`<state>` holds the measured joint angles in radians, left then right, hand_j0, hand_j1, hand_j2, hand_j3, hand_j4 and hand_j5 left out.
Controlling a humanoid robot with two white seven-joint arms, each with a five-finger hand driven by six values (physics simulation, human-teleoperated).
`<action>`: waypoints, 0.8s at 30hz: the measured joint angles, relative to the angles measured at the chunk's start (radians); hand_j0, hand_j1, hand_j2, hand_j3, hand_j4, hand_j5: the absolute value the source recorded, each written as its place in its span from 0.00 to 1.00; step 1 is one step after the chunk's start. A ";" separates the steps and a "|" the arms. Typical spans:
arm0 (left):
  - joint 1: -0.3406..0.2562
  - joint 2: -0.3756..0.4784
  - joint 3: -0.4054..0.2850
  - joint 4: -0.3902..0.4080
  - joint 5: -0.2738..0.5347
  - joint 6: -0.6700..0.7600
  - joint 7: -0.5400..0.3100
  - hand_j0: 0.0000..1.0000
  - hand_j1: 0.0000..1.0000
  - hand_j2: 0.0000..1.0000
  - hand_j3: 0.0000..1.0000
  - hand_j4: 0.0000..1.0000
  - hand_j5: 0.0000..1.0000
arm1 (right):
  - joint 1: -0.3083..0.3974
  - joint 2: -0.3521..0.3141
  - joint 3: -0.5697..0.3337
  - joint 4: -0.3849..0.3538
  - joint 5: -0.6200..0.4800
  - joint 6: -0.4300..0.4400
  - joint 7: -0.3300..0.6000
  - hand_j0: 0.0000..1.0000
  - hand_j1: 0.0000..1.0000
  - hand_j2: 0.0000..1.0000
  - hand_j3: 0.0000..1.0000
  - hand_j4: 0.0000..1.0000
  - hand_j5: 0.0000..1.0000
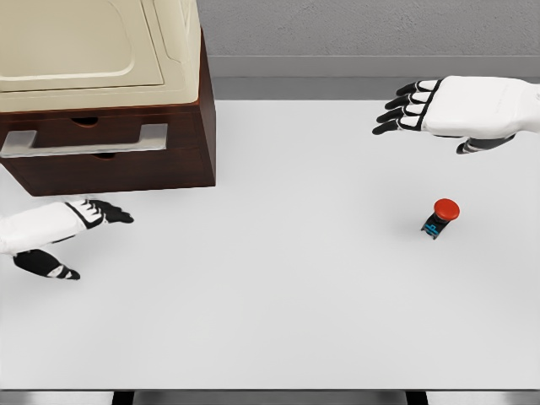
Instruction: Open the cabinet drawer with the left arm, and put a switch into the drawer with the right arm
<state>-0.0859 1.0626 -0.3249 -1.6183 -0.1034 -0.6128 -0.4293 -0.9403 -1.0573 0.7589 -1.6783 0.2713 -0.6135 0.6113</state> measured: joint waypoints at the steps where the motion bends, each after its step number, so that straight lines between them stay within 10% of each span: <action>1: 0.000 -0.007 -0.006 -0.001 -0.002 0.000 -0.005 1.00 1.00 1.00 1.00 1.00 1.00 | 0.000 0.000 0.000 0.000 0.002 0.000 0.000 1.00 1.00 1.00 1.00 1.00 1.00; 9: -0.114 -0.017 -0.089 -0.029 0.034 0.000 -0.011 1.00 1.00 1.00 1.00 1.00 1.00 | -0.006 -0.018 -0.012 0.029 0.005 0.000 0.000 1.00 1.00 1.00 1.00 1.00 1.00; 24: -0.508 0.107 -0.355 -0.143 0.588 0.000 -0.176 1.00 1.00 1.00 1.00 1.00 1.00 | 0.015 -0.147 0.190 -0.030 0.012 0.000 0.000 1.00 1.00 1.00 1.00 1.00 1.00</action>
<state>-0.5937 1.1701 -0.6800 -1.7616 0.4851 -0.6130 -0.6057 -0.9249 -1.2048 0.9488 -1.7080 0.2832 -0.6132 0.6112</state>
